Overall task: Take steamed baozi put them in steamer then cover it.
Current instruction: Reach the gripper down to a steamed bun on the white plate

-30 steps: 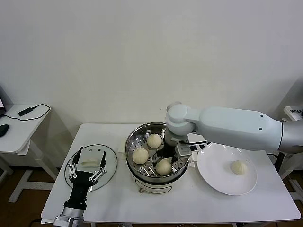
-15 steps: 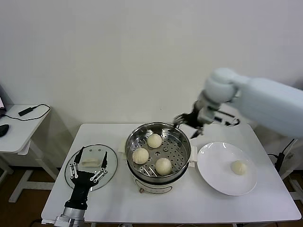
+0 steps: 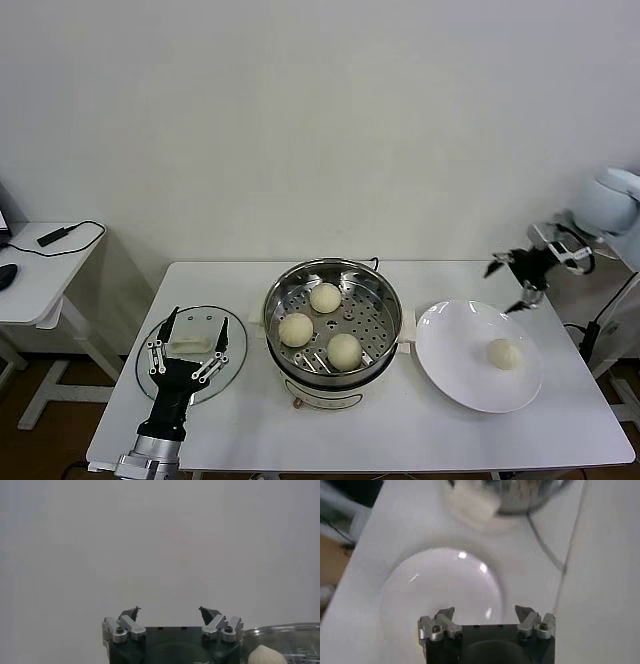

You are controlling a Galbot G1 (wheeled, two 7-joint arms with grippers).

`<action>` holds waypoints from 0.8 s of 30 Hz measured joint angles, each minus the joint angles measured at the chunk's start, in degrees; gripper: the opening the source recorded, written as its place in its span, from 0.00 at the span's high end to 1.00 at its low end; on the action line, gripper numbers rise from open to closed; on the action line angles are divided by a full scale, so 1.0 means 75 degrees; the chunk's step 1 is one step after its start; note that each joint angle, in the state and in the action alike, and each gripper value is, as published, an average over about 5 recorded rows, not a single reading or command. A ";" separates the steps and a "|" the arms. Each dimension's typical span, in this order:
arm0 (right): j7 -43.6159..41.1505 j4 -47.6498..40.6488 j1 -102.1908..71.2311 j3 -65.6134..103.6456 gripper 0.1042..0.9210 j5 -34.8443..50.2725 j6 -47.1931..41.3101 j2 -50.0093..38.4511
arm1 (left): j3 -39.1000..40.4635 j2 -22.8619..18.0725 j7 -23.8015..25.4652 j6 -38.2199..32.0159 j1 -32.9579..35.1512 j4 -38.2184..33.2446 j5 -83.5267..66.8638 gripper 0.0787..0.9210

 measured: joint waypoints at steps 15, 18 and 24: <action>0.0497 -0.0958 -0.2065 0.1061 0.12 -0.0611 -0.0310 0.0292 | -0.0069 -0.0041 -0.0024 0.0026 0.0046 -0.0017 0.0021 0.12; 0.0547 -0.1083 -0.2292 0.1187 0.12 -0.0724 -0.0343 0.0403 | -0.0074 -0.0048 -0.0025 0.0018 0.0053 -0.0019 0.0024 0.12; 0.0670 -0.1321 -0.2657 0.1446 0.12 -0.0920 -0.0358 0.0602 | -0.0075 -0.0052 -0.0027 0.0010 0.0052 -0.0016 0.0025 0.12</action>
